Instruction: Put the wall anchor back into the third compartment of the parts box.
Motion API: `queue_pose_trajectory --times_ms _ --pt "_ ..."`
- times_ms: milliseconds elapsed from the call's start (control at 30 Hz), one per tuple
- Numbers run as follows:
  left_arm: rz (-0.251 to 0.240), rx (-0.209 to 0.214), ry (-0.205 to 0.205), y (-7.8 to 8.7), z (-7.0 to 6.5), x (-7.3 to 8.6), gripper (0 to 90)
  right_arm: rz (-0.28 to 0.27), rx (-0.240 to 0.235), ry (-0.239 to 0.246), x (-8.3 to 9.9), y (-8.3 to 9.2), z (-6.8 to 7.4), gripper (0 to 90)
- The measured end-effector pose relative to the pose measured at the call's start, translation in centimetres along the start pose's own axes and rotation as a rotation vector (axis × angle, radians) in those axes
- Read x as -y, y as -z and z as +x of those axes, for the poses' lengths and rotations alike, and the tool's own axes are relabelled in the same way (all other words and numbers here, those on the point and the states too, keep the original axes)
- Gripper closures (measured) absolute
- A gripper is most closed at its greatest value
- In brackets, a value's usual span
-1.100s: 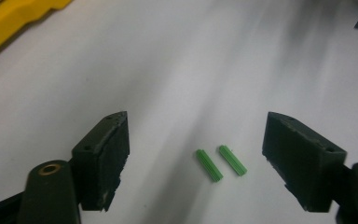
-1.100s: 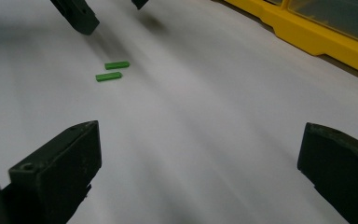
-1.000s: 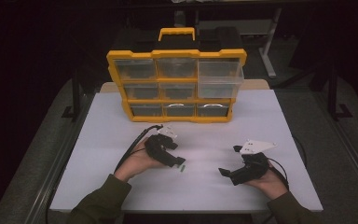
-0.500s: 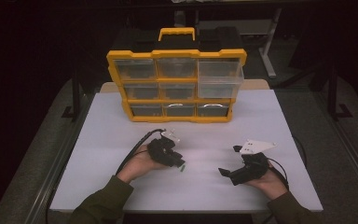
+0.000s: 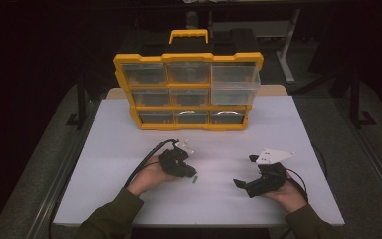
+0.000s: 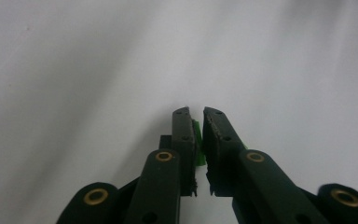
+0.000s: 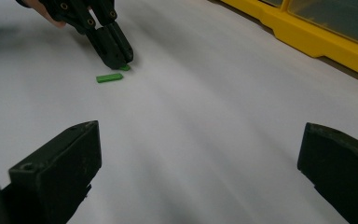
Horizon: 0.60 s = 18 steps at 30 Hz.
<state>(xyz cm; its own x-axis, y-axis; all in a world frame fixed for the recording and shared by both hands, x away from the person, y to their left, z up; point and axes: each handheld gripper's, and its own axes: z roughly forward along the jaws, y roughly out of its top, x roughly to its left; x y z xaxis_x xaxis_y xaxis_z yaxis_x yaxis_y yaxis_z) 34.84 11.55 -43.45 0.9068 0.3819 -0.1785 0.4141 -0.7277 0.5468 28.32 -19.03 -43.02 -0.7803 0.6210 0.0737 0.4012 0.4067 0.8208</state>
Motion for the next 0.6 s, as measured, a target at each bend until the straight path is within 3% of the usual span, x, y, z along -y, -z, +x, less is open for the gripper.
queue_pose_trajectory --times_ms 333,600 --pt "0.006 0.013 0.0 0.1 0.2 -0.1 85.3 0.002 0.0 0.0 0.0 0.0 0.0 0.0" --pt "-0.025 0.026 0.003 1.4 0.4 -0.8 85.3 0.002 0.001 -0.001 0.0 0.0 0.0 0.0"
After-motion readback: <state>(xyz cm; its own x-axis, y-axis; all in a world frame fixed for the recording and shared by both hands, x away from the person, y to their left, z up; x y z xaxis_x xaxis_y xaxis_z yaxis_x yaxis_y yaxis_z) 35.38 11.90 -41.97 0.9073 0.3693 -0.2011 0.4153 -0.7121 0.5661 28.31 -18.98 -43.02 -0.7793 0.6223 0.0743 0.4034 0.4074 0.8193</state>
